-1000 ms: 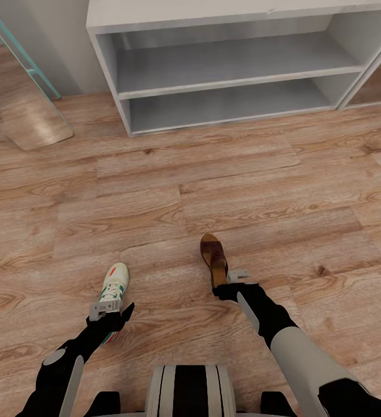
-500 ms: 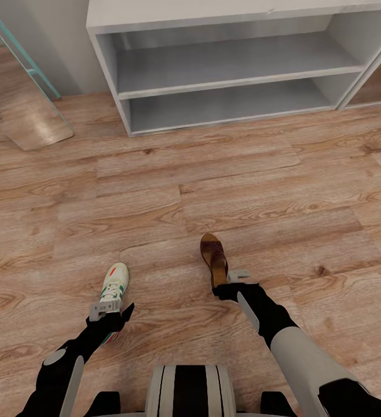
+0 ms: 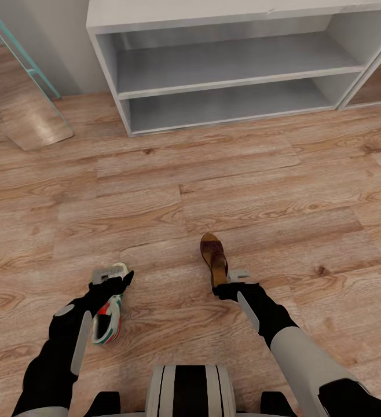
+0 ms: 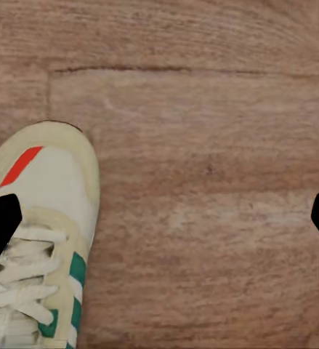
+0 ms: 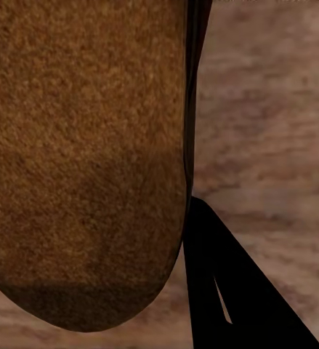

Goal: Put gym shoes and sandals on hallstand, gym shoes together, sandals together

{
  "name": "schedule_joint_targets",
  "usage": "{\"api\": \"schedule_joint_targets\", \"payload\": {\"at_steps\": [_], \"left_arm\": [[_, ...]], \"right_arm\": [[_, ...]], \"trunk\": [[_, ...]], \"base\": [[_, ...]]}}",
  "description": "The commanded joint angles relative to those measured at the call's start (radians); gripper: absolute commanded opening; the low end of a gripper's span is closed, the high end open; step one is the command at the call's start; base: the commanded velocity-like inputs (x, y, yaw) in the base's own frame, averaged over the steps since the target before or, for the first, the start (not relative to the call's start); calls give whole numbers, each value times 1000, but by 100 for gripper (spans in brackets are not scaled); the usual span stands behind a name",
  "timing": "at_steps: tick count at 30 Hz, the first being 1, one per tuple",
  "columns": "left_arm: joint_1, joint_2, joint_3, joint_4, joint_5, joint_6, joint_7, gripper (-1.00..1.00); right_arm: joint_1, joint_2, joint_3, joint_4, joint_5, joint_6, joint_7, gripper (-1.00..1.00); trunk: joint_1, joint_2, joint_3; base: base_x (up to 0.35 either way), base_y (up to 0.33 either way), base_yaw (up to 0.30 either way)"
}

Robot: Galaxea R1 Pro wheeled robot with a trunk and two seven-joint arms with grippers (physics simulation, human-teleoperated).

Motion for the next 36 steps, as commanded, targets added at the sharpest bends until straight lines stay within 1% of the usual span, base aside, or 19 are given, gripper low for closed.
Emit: {"api": "schedule_joint_targets", "payload": {"at_steps": [1, 2, 3, 4, 5, 7, 8, 10, 11, 12, 14, 17, 20, 23, 26, 29, 31, 33, 36], "left_arm": [[-25, 0, -1, 4, 0, 30, 49, 100], [-46, 0, -2, 7, -1, 52, 101, 100], [-56, 0, -2, 9, -1, 60, 129, 100], [-75, 0, -3, 13, -1, 73, 185, 100], [-84, 0, -4, 15, -2, 77, 215, 100], [-112, 0, -5, 25, -3, 96, 349, 100], [-118, 0, -6, 29, -4, 100, 389, 100], [-134, 0, -6, 41, -6, 112, 547, 100], [-138, 0, -7, 44, -7, 116, 608, 100], [-140, 0, -7, 46, -7, 118, 649, 100], [-143, 1, -8, 48, -7, 119, 683, 100], [-144, 0, -19, 49, -5, 120, 703, 100], [-145, -1, -53, 50, -1, 121, 711, 100], [-145, -1, -86, 50, 2, 121, 711, 100], [-146, -1, -103, 50, 3, 121, 709, 100], [-146, -1, -111, 50, 3, 122, 681, 100], [-151, 0, -113, 50, 4, 124, 633, 100], [-166, 0, -114, 52, 5, 140, 567, 100], [-190, 1, -115, 77, 5, 173, 525, 100]], "right_arm": [[0, 0, 0, 0, -4, 0, -3, -100], [0, 0, 0, 0, -4, 0, -3, -100], [0, 0, 0, -1, -4, 0, -3, -100], [0, 1, 0, -6, -4, 0, -3, -100], [0, 1, 1, -12, -4, 0, -3, -100], [0, 1, 4, -57, -4, 0, -3, -100], [0, 1, 4, -72, -4, 0, -3, -100], [0, 0, 3, -120, -4, 0, -3, -100], [0, 0, 3, -134, -4, 0, -3, -100], [0, 0, 3, -146, -4, 0, -3, -100], [0, 0, 1, -166, -4, 0, -2, -100], [0, 0, 1, -209, -5, 0, -2, -100], [0, 0, 1, -280, -3, 0, -3, -100], [0, 0, 2, -309, -2, 0, -3, -100], [0, -1, 3, -320, -2, 0, -3, -100], [0, -1, 2, -324, -2, 1, -3, -100], [0, -1, 3, -325, -2, 1, -3, -100], [0, 0, 4, -328, -2, 1, -3, -100], [0, 0, 1, -332, -2, 8, -3, -100]], "trunk": [[0, 0, 0], [0, 0, 0], [0, 0, 0], [0, 0, 0], [0, 0, 0], [0, 0, 0], [0, 0, 0], [0, 0, 0], [0, 0, 0], [0, 0, 0], [0, 0, 0], [0, 0, 0], [0, 0, 0], [0, 0, 0], [0, 0, 0], [0, 0, 0], [0, 0, 0], [0, 0, 0], [0, 0, 0]], "base": [[0, 0, 0], [0, 0, 0], [0, 0, 0], [0, 0, 0], [0, 0, 0], [0, 0, 0], [0, 0, 0], [0, 0, 0], [0, 0, 0], [0, 0, 0], [0, 0, 0], [0, 0, 0], [0, 0, 0], [0, 0, 0], [0, 0, 0], [0, 0, 0], [0, 0, 0], [0, 0, 0], [0, 0, 0]]}}
